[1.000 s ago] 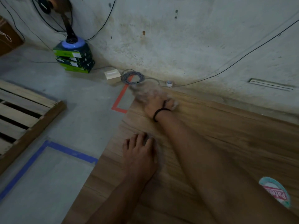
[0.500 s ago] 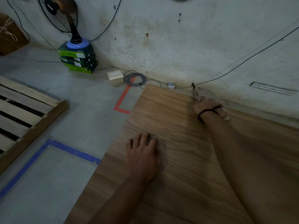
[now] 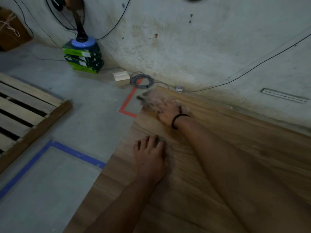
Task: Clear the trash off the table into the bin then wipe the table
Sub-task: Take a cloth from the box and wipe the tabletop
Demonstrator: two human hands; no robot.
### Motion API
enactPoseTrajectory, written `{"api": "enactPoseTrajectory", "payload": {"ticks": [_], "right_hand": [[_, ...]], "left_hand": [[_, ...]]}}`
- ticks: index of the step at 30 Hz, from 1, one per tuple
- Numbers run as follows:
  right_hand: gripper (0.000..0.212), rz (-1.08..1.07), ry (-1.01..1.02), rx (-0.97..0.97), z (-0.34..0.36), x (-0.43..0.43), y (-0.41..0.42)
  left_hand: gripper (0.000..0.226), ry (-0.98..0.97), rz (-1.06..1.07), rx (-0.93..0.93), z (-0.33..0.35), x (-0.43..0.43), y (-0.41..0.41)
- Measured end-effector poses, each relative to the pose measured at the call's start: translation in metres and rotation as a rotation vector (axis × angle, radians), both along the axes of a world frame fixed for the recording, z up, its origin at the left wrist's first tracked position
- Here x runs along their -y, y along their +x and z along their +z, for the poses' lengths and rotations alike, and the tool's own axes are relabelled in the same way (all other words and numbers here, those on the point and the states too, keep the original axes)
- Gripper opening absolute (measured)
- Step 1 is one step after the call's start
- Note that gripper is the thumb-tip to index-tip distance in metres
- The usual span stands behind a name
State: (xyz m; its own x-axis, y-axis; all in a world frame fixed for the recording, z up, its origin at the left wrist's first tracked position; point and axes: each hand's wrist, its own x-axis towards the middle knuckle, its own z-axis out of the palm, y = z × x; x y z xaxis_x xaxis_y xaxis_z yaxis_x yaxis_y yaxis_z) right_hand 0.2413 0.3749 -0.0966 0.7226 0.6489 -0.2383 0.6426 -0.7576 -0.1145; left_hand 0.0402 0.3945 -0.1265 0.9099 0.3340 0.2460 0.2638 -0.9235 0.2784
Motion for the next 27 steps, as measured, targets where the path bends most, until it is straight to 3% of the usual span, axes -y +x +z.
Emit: {"api": "enactPoseTrajectory", "payload": {"ticks": [3,6,9,13,16,21,27], "right_hand": [[0.067,-0.22,-0.085,-0.031,-0.009,0.031,0.031],[0.074,-0.071,-0.076,-0.054,-0.014,0.028,-0.004],[0.054,0.125,-0.029,-0.031,-0.017,0.035,-0.065],[0.056,0.156,-0.037,-0.003,-0.021,0.043,-0.077],[0.055,0.116,-0.05,-0.026,-0.021,0.033,-0.055],[0.055,-0.045,-0.059,-0.033,-0.007,0.02,-0.048],[0.052,0.162,0.018,0.015,0.0,0.026,-0.151]], "left_hand": [[0.028,-0.003,0.004,-0.013,0.0,0.003,0.001],[0.031,-0.042,0.002,-0.034,0.007,0.002,0.001],[0.031,-0.231,-0.001,0.084,0.015,-0.004,-0.009],[0.024,-0.331,0.065,0.223,0.029,-0.007,-0.043],[0.027,-0.282,0.125,0.151,0.034,-0.016,-0.08],[0.051,-0.191,0.087,-0.14,0.016,-0.038,-0.139],[0.043,-0.158,0.09,-0.109,0.002,-0.031,-0.145]]}}
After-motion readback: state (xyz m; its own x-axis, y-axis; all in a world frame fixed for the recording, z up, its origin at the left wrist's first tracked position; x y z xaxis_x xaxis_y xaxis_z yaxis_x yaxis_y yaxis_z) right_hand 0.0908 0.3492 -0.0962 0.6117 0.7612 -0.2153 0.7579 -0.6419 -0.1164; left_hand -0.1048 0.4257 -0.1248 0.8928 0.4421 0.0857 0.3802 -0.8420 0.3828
